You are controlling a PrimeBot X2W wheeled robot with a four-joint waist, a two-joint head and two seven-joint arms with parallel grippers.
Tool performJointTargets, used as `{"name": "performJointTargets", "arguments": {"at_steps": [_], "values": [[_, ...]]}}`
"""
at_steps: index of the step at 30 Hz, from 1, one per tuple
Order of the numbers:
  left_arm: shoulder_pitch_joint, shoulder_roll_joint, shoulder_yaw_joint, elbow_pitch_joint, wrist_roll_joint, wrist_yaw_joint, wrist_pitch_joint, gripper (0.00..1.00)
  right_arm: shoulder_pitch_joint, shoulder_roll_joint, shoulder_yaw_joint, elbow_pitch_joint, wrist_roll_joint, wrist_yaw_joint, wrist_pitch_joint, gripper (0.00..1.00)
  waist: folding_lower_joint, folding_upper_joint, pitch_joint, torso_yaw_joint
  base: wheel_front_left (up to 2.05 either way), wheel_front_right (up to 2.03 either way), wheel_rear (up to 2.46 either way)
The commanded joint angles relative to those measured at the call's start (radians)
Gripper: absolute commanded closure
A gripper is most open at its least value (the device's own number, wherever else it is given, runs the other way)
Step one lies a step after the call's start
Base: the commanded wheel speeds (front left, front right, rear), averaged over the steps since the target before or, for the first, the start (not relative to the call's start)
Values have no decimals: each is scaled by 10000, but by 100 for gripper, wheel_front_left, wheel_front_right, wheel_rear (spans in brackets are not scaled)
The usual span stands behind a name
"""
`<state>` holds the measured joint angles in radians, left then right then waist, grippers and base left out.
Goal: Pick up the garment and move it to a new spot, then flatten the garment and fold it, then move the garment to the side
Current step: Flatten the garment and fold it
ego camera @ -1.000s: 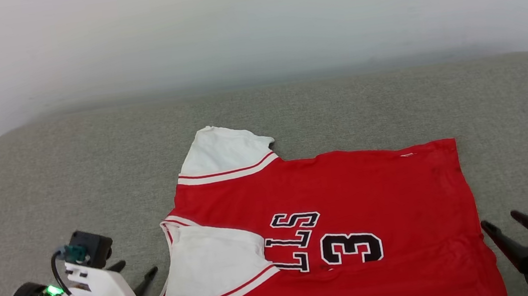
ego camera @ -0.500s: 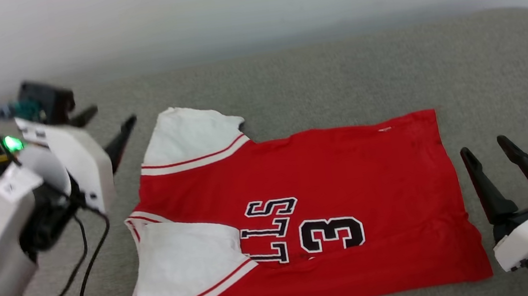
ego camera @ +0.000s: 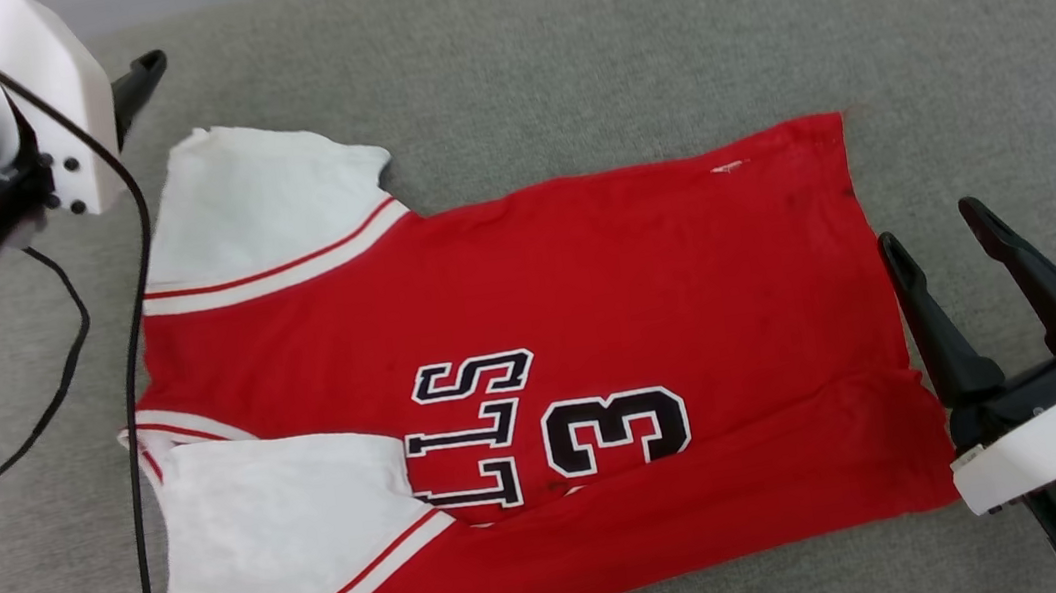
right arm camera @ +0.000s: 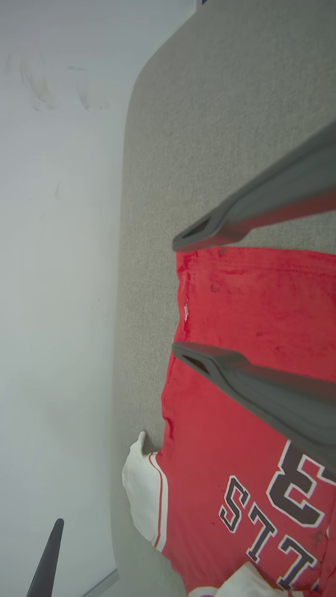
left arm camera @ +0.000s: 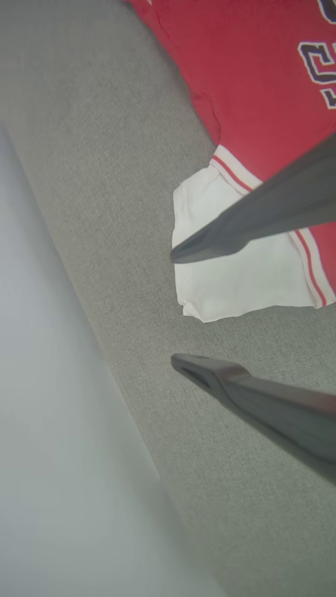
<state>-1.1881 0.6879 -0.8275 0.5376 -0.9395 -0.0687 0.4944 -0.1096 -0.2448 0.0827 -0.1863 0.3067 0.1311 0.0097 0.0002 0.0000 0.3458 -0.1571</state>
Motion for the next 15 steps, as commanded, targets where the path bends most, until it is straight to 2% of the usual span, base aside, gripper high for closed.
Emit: {"name": "performJointTargets", "arguments": {"at_steps": [1,8,15], "values": [[-208,-29,-41,149,-75,-52,249,0,-182,87,40,-69,-44,-8,29,0,-2,0,441,-250,0,0,0],[-1038,-211,-470,1085,-155,-288,1847,0,-533,116,139,-185,-85,-8,86,0,-2,0,1234,-409,0,0,0],[-1317,-213,-1001,1764,68,-458,2584,0,-971,163,312,-5,-102,-8,0,0,-2,0,1899,-557,0,0,0]]}}
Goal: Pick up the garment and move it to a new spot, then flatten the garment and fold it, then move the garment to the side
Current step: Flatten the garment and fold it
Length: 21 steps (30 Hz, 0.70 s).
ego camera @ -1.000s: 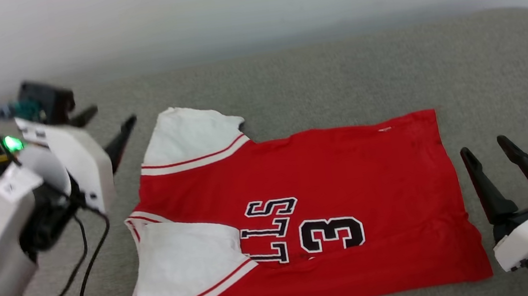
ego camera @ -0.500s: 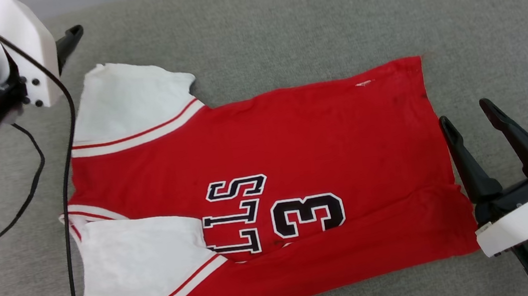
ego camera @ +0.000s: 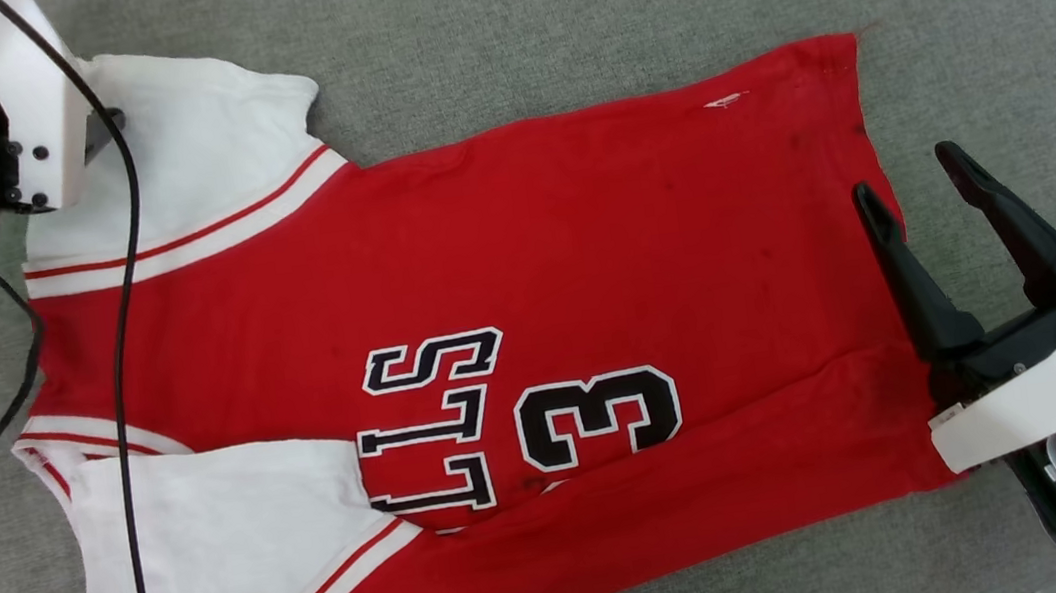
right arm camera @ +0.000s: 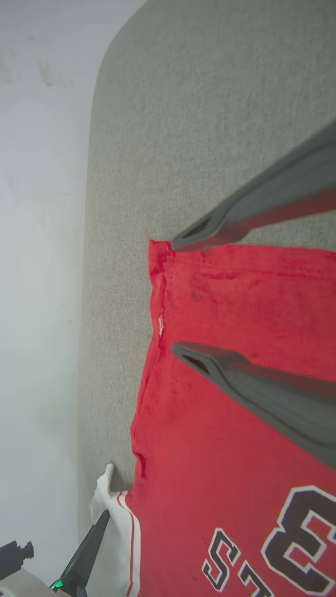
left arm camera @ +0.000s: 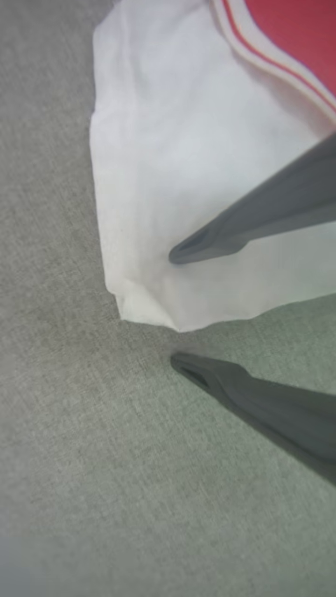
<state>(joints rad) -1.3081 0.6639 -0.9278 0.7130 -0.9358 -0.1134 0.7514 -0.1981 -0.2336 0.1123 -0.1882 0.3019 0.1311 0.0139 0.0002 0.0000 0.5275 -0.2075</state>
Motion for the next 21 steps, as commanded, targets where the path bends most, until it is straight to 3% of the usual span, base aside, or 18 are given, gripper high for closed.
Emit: {"name": "performJointTargets", "arguments": {"at_steps": [1,5,6,7,8,15,21], "values": [[-94,22,-74,81,64,-20,36,0,-112,56,35,47,-53,-8,-50,0,-2,0,129,-68,0,0,0],[196,-69,-397,274,-31,-97,337,0,-210,82,60,148,-44,-8,-110,0,-2,0,221,-107,0,0,0],[243,-64,-450,268,-52,-111,358,4,-220,89,55,162,-42,-8,-122,0,-2,0,226,-111,0,0,0],[261,-59,-488,243,-60,-123,305,63,-228,97,39,177,-36,-8,-119,0,-2,0,223,-115,0,0,0],[297,-60,-508,217,-86,-138,241,100,-241,108,5,186,-24,-8,-129,0,-2,0,205,-113,0,0,0],[286,-61,-544,-167,5,-155,-981,100,-508,-309,-453,9,-147,-8,54,0,-2,0,-259,144,0,0,0],[475,-122,-597,-728,-44,-157,-2189,100,-1312,-1269,-777,-162,44,-8,1103,0,-2,0,-851,550,0,0,0]]}}
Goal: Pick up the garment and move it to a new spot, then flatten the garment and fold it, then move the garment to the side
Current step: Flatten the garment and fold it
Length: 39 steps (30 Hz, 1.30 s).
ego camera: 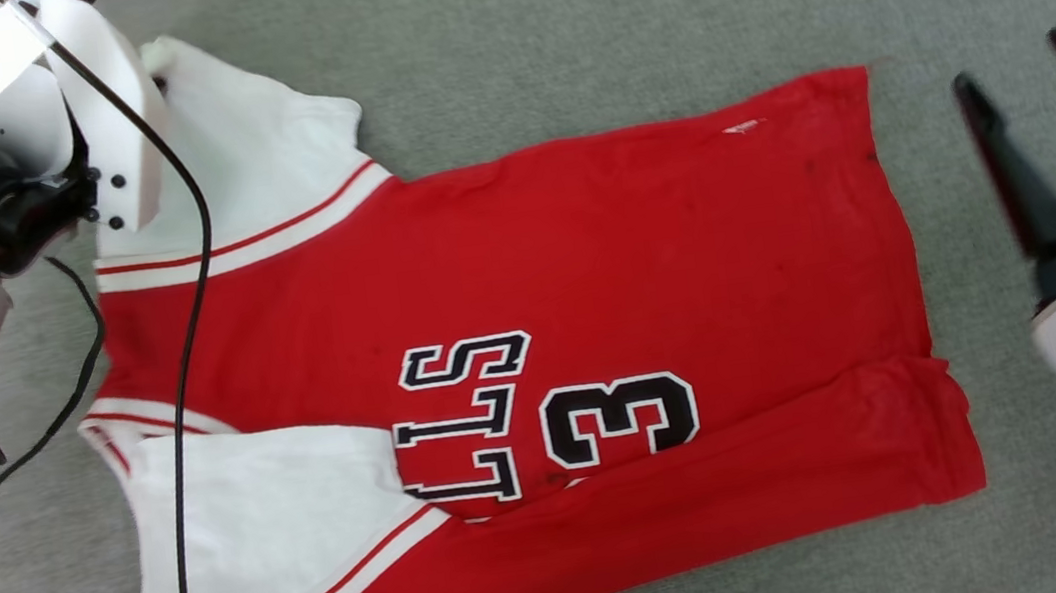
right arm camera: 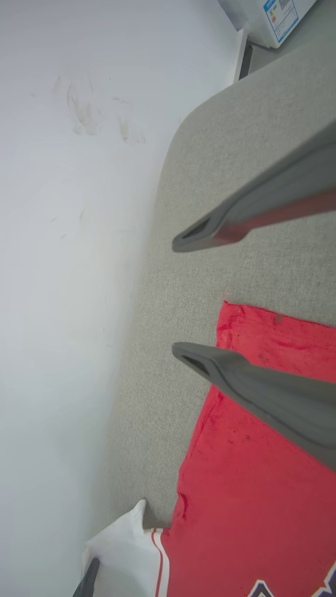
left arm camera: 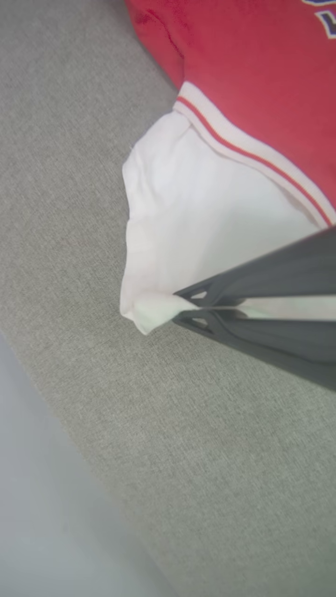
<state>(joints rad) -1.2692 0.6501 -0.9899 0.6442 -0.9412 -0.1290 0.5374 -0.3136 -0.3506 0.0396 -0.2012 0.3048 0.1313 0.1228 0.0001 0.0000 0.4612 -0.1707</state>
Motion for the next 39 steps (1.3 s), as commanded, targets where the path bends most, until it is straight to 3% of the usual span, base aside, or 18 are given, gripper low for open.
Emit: {"name": "performJointTargets", "arguments": {"at_steps": [1,12,19,28,37,38,39], "values": [[130,29,-16,-145,50,-2,-206,100,-343,-323,-30,9,88,-10,300,0,-1,0,-272,258,0,0,0],[579,39,-361,-1559,324,9,-1327,100,-2261,-2713,1337,1553,2219,-10,5047,0,-1,0,-712,1076,0,0,0],[516,36,-442,-2254,582,146,-1565,100,-3545,-3282,2555,2975,3072,-10,7150,0,-1,0,-505,1498,0,0,0],[153,-53,-368,-2598,677,174,-1754,100,-4946,-2857,3794,4968,2918,-10,7092,0,-1,0,38,1888,0,0,0],[37,-18,-433,-2527,641,94,-2011,100,-4820,-2343,5112,6859,3284,-6,6451,0,-1,0,340,2075,0,0,0],[61,3,-446,-2497,618,85,-2057,100,-4844,-2370,5221,6931,3379,7,6337,23,-1,0,336,2063,0,0,0],[92,15,-461,-2466,600,79,-2082,100,-4891,-2407,5283,6976,3445,5,6113,82,-1,0,315,2049,0,0,0]]}}
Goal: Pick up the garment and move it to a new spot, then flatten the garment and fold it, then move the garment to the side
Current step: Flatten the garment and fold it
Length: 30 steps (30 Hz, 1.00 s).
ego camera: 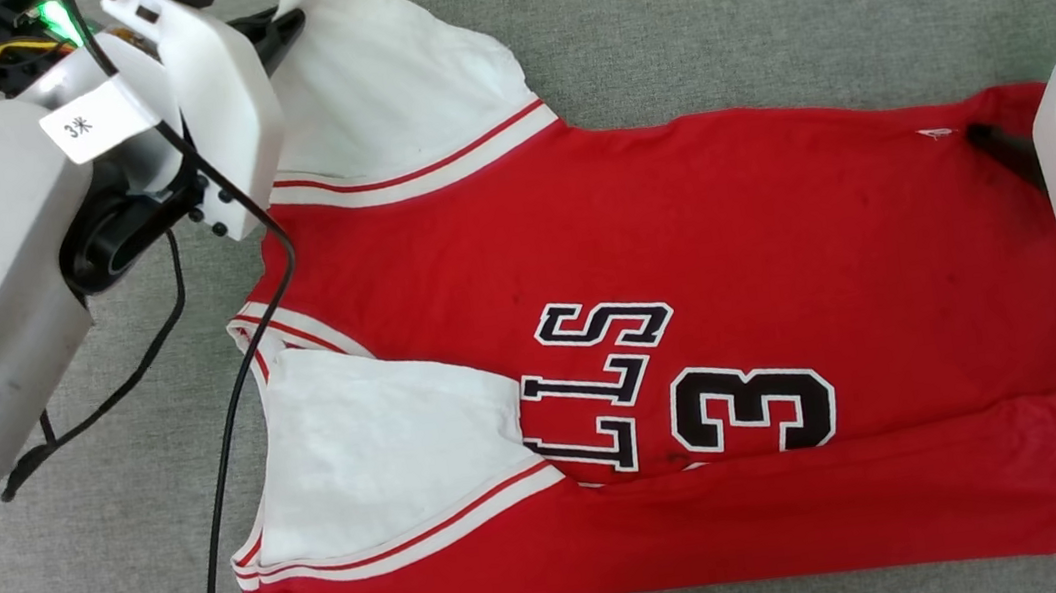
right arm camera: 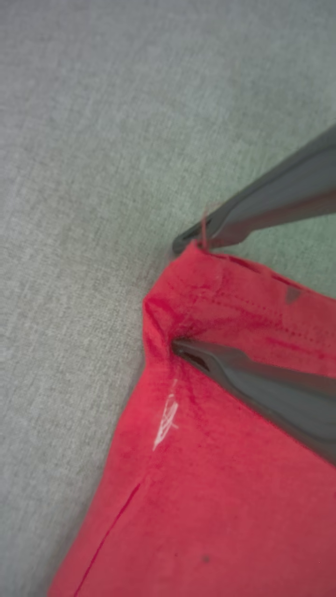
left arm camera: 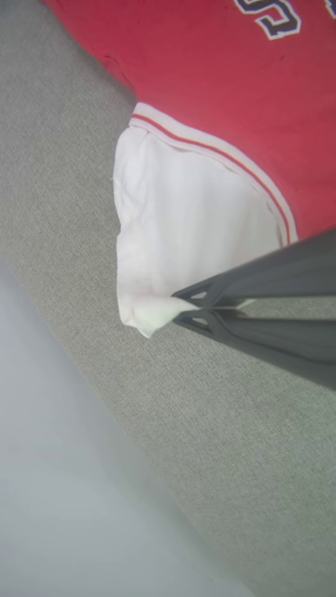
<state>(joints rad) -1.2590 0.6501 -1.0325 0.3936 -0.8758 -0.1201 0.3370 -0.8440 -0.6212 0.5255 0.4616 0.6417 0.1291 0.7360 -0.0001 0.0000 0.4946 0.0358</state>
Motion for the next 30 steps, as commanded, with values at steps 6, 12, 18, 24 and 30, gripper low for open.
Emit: {"name": "performJointTargets", "arguments": {"at_steps": [6,12,18,24,30], "values": [[268,103,-28,257,-114,-21,-398,100,204,-27,631,499,405,8,-1010,100,1,0,-347,-153,0,0,0],[859,189,-109,293,-240,28,-795,100,370,-237,698,241,727,9,-2529,100,1,0,-1136,-244,0,0,0],[1892,504,-172,-214,-504,338,-1129,100,1275,-294,660,-272,948,9,-3585,100,1,0,-2054,-319,0,0,0],[3261,981,-210,-1046,-861,962,-1480,100,2523,-352,452,-817,908,9,-4110,100,1,0,-2859,-346,0,0,0],[5246,1509,-369,-2058,-1450,1829,-1995,100,4511,-304,-240,-1590,749,9,-4321,100,1,0,-3688,-273,0,0,0]]}}
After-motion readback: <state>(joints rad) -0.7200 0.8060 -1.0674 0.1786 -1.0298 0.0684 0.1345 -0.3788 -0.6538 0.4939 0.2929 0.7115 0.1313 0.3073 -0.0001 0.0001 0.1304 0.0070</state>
